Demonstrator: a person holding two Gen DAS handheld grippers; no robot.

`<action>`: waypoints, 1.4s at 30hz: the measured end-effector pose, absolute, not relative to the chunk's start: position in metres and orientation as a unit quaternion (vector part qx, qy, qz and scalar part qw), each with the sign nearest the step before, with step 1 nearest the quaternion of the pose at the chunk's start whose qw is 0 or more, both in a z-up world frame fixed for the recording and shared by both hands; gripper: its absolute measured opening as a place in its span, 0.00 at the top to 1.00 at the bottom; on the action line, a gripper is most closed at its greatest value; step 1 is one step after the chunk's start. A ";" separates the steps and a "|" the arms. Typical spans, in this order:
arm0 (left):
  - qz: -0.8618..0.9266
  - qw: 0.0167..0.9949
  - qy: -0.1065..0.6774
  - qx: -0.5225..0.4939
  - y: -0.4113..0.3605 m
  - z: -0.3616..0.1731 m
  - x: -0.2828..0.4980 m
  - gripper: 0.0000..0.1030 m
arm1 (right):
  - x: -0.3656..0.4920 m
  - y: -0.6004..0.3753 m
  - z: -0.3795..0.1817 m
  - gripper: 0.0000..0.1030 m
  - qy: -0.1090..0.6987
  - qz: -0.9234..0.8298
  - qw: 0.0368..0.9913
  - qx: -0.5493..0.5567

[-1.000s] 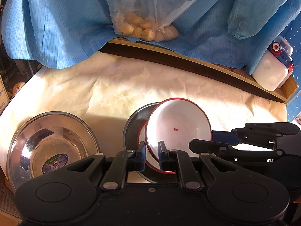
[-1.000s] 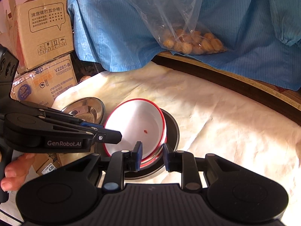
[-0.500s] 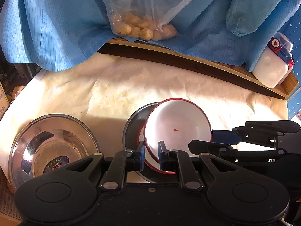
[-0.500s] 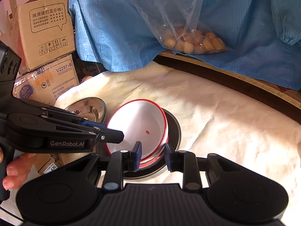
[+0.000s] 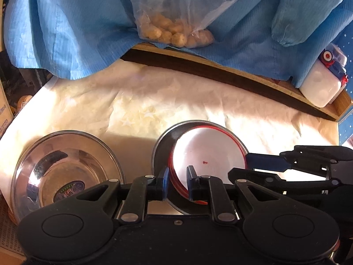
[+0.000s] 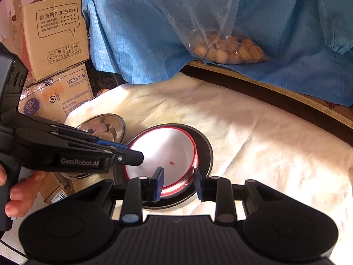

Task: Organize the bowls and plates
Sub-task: 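Lower the second white bowl into the first white bowl and open both grippers, then move both grippers to the steel bowl holding the white bowls and close on its rim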

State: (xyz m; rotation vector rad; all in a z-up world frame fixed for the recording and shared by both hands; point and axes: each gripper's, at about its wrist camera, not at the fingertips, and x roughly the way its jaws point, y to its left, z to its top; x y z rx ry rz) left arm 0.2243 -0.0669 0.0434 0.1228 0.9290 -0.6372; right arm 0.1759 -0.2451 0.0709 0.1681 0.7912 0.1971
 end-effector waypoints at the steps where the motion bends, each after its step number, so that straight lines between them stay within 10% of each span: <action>1: -0.301 0.846 0.437 0.057 -0.066 0.045 0.224 0.79 | 0.175 -0.246 0.072 0.66 0.382 0.095 0.916 0.082; 8: -0.292 0.871 0.394 0.043 -0.049 0.061 0.227 0.18 | 0.170 -0.252 0.078 0.34 0.369 0.081 0.922 0.085; 12: -0.267 0.887 0.376 0.027 -0.036 0.070 0.233 0.03 | 0.172 -0.256 0.081 0.15 0.366 0.075 0.924 0.075; 42: -0.172 0.869 0.449 -0.120 -0.027 0.009 0.168 0.13 | 0.202 -0.285 0.076 0.02 0.417 0.088 0.904 -0.047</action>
